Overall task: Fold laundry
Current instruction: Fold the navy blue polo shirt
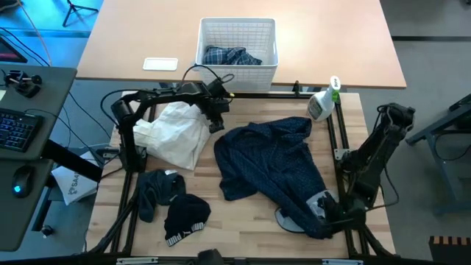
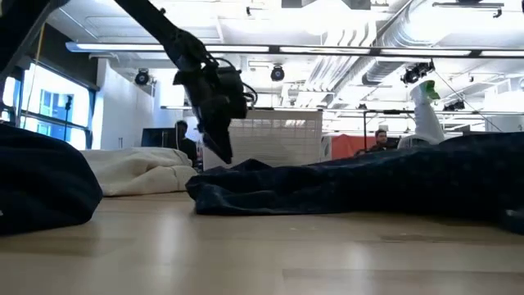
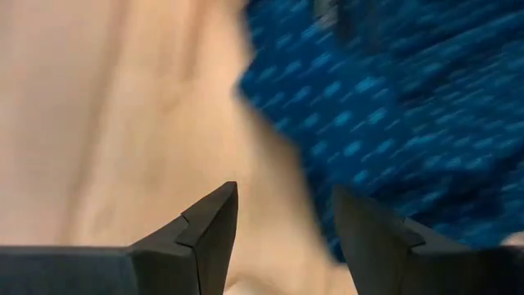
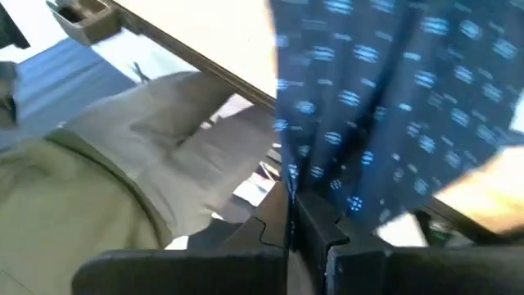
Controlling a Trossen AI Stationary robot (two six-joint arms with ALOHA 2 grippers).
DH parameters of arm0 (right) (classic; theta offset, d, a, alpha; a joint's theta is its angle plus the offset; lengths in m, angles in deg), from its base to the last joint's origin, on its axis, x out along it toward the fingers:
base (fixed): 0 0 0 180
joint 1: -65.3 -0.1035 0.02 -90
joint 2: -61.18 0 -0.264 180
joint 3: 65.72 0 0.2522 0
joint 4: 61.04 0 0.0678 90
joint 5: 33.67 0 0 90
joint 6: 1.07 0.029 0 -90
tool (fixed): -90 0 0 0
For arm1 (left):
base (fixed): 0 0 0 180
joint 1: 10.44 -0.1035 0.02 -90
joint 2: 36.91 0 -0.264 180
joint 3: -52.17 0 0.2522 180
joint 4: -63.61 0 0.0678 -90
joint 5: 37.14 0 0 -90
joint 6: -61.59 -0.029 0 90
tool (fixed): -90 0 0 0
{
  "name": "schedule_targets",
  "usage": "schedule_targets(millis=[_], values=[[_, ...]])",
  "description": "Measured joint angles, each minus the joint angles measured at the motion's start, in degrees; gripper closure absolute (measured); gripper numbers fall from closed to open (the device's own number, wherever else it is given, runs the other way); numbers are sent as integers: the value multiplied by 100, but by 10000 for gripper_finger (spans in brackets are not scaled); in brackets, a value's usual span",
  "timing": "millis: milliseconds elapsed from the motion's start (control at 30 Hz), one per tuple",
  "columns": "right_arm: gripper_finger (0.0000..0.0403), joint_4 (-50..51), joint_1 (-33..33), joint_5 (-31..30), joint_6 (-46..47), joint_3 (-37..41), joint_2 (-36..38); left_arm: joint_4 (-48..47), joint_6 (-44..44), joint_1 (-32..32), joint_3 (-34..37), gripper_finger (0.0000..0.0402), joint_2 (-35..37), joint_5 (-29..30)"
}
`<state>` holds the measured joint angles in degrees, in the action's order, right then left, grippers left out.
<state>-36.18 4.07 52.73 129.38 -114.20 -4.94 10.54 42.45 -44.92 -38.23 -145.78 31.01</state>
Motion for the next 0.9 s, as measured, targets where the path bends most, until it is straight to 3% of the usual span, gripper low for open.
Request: schedule_targets(millis=[133,300,367,533,667,900], values=[[403,535,274,-237,-71,-435,-248,462,295,98,0,215,-252,-771],[403,1400,529,-621,-314,-947,-362,1432,718,523,0,215,-325,-845],[403,1662,593,-659,-332,-1099,-364,1821,885,754,0,215,-325,-358],[403,2121,623,-665,-493,-1397,-362,2337,751,1248,-2,215,-432,1636],[403,2346,623,-659,-656,-1544,-362,2943,871,1408,-6,216,-669,1734],[403,2425,514,-644,-1031,-1775,-360,2684,1748,1238,-712,258,-1283,2098]])
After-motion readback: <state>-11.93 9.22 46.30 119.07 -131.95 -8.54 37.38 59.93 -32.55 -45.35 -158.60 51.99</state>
